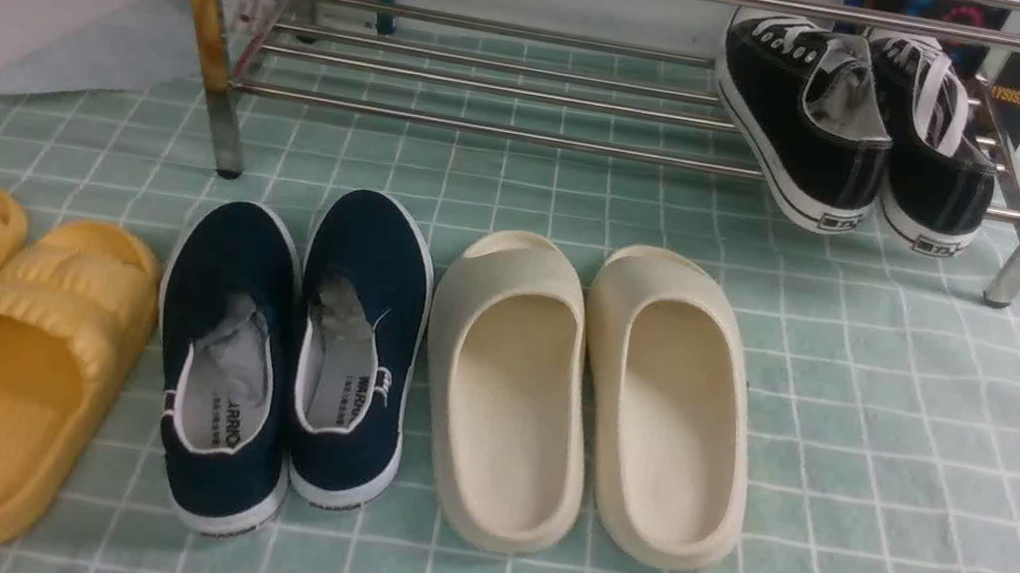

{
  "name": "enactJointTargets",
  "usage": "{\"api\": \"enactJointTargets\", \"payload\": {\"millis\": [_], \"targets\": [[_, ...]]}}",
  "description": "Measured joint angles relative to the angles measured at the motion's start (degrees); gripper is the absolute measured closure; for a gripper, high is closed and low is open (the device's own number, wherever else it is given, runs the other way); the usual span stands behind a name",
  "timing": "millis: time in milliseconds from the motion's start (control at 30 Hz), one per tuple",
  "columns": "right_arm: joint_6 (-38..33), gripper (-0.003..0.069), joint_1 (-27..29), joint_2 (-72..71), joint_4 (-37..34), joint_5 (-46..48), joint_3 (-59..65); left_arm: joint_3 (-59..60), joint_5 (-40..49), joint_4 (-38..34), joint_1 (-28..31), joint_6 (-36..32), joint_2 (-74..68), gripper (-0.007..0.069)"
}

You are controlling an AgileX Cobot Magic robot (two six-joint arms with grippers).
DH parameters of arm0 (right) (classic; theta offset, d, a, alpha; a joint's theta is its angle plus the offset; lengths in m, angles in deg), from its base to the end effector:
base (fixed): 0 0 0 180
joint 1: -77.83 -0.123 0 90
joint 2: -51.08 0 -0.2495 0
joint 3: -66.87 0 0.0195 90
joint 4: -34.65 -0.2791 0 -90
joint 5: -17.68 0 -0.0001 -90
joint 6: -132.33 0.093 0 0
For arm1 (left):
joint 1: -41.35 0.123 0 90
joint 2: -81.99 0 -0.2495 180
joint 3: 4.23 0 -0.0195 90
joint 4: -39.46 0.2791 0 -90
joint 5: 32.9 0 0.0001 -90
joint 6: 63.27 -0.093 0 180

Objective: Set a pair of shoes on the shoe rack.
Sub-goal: Use the left arm to grab the shoe closest to it

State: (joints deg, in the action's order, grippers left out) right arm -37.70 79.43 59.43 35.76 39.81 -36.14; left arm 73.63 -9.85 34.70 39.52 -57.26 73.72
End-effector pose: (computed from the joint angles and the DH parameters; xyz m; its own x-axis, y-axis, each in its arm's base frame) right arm 0.1184 -0.0040 0.1733 -0.2910 0.1636 -0.9426 0.0811 0.9859 0.1461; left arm 0.1179 -0.0068 0.1667 -0.3331 -0.1697 -0.9275 0.0026 0.9835 -0.1809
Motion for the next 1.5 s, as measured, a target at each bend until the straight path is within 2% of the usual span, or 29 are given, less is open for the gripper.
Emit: {"api": "enactJointTargets", "payload": {"millis": [300, 667, 767, 1100, 1233, 1267, 1333, 1400, 1467, 1500], "targets": [[0.0, 0.0459, 0.0, 0.0, 0.0, 0.0, 0.0, 0.0, -0.1, 0.0, 0.0, 0.0, 0.0, 0.0386], [0.0, 0.0451, 0.0, 0.0, 0.0, 0.0, 0.0, 0.0, -4.3, 0.0, 0.0, 0.0, 0.0, 0.0386], [0.0, 0.0444, 0.0, 0.0, 0.0, 0.0, 0.0, 0.0, -9.3, 0.0, 0.0, 0.0, 0.0, 0.0386], [0.0, 0.0432, 0.0, 0.0, 0.0, 0.0, 0.0, 0.0, -40.4, 0.0, 0.0, 0.4, 0.0, 0.0386], [0.0, 0.0426, 0.0, 0.0, 0.0, 0.0, 0.0, 0.0, -53.6, -0.2, 0.0, 6.6, 0.0, 0.0386], [0.0, 0.0426, 0.0, 0.0, 0.0, 0.0, 0.0, 0.0, -54.5, -0.2, 0.0, 6.6, 0.0, 0.0386], [0.0, 0.0422, 0.0, 0.0, 0.0, 0.0, 0.0, -0.1, -65.7, -0.5, 0.0, 13.2, 0.0, 0.0386], [0.0, 0.0421, 0.0, 0.0, 0.0, 0.0, 0.0, -1.9, -67.2, -0.6, 0.0, 16.6, 0.0, 0.0391], [0.0, 0.0421, 0.0, 0.0, 0.0, 0.0, 0.0, -5.3, -65.1, -0.6, 0.0, 18.4, 0.0, 0.0407], [0.0, 0.0421, 0.0, 0.0, 0.0, 0.0, 0.0, -9.4, -59.7, 0.0, 0.0, 19.1, 0.0, 0.0443]]}}
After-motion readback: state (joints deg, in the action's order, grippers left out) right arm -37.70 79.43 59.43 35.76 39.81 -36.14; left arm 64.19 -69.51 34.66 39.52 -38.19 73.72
